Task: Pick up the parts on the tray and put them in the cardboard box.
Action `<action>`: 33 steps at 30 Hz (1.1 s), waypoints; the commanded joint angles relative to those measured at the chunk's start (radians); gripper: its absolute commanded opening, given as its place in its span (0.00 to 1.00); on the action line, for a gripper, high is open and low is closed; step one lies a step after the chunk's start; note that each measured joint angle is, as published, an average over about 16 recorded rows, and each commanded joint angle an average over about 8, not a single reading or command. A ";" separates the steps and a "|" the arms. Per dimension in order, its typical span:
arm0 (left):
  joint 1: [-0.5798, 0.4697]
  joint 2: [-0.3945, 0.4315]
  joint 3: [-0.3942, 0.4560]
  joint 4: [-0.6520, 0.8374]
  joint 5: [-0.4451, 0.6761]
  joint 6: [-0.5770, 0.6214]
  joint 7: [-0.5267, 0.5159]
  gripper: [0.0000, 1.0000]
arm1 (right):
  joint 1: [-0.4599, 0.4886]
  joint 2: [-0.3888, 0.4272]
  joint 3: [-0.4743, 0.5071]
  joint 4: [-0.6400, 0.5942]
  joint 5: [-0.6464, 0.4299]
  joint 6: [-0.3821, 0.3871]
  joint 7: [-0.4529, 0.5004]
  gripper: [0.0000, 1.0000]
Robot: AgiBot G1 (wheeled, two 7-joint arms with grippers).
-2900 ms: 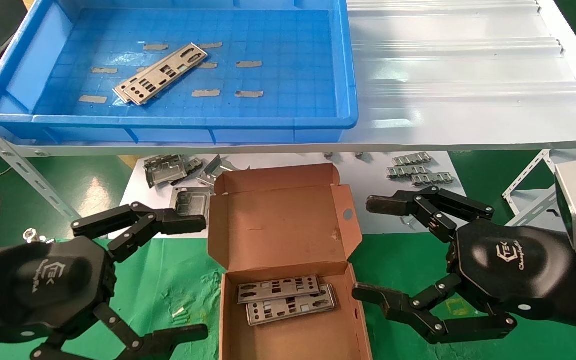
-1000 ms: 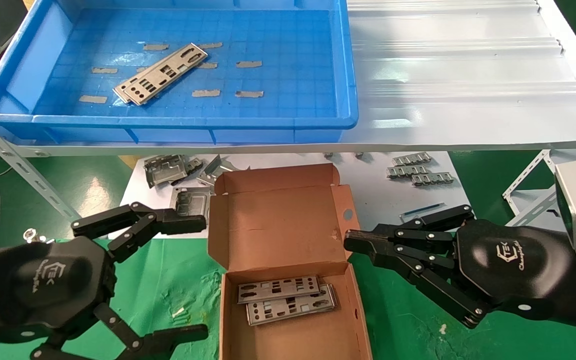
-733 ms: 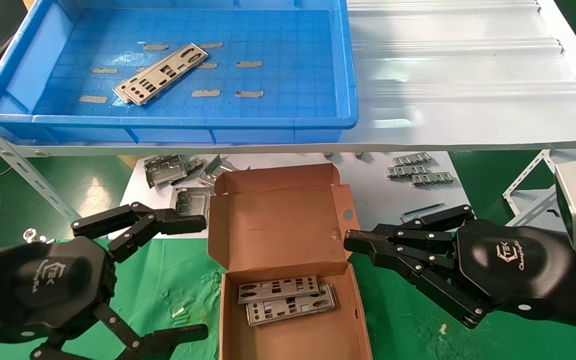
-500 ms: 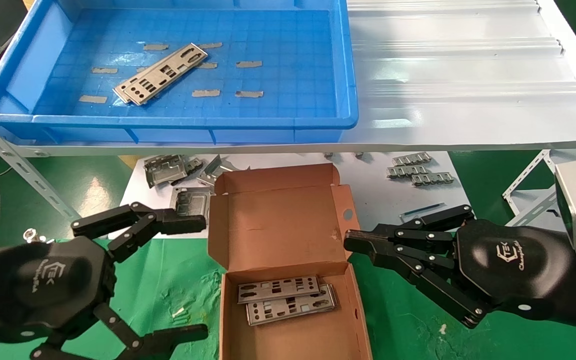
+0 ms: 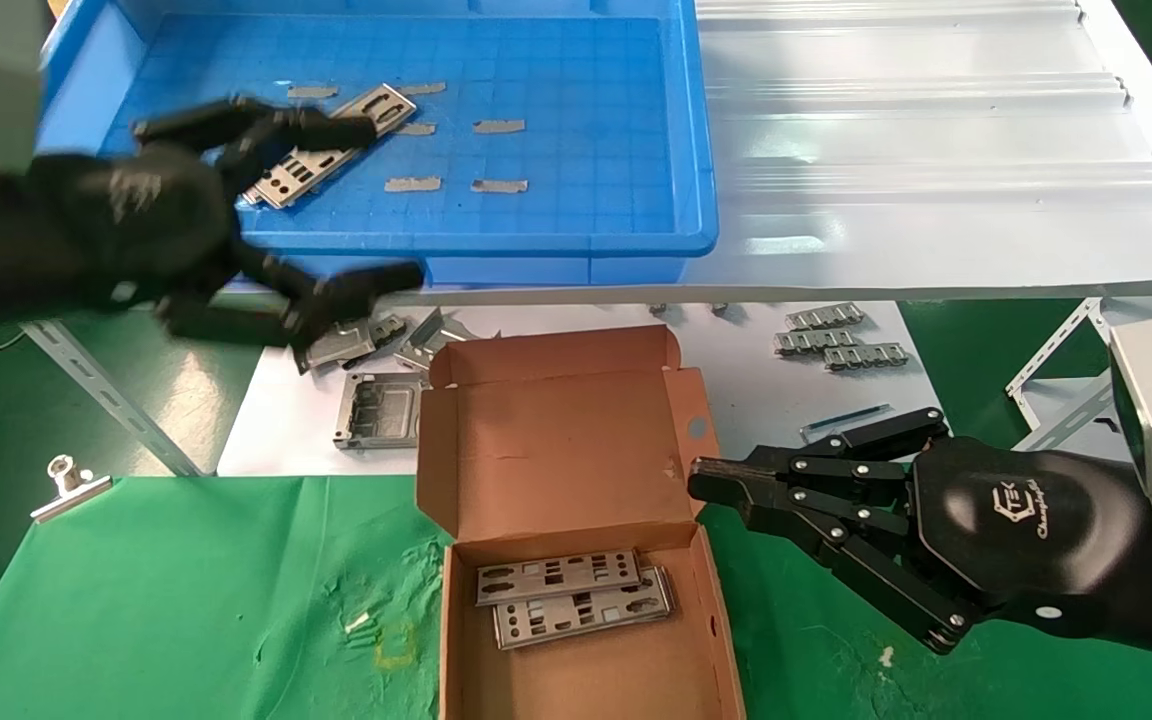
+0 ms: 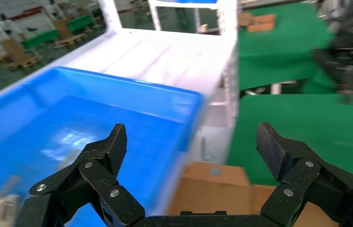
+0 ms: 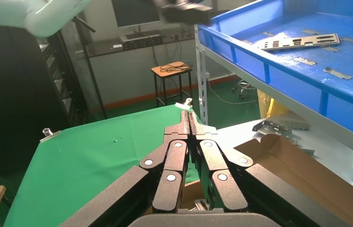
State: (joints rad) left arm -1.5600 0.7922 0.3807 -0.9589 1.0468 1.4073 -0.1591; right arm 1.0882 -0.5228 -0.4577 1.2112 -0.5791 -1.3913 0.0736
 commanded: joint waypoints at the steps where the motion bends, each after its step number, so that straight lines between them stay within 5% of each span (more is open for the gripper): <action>1: -0.066 0.037 0.017 0.059 0.043 -0.014 0.010 1.00 | 0.000 0.000 0.000 0.000 0.000 0.000 0.000 0.00; 4: -0.161 0.101 0.054 0.185 0.118 -0.040 0.028 1.00 | 0.000 0.000 0.000 0.000 0.000 0.000 0.000 0.01; 6: -0.216 0.142 0.075 0.274 0.160 -0.058 0.044 1.00 | 0.000 0.000 0.000 0.000 0.000 0.000 0.000 0.11; 12: -0.340 0.247 0.117 0.537 0.245 -0.129 0.094 1.00 | 0.000 0.000 0.000 0.000 0.000 0.000 0.000 0.85; 14: -0.368 0.272 0.126 0.609 0.266 -0.166 0.106 1.00 | 0.000 0.000 0.000 0.000 0.000 0.000 0.000 1.00; 23: -0.422 0.341 0.149 0.819 0.325 -0.359 0.147 1.00 | 0.000 0.000 0.000 0.000 0.000 0.000 0.000 1.00; 33: -0.439 0.365 0.153 0.891 0.333 -0.380 0.183 1.00 | 0.000 0.000 0.000 0.000 0.000 0.000 0.000 1.00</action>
State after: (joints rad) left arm -1.9970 1.1581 0.5352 -0.0700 1.3812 1.0267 0.0232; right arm 1.0882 -0.5228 -0.4577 1.2112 -0.5791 -1.3913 0.0736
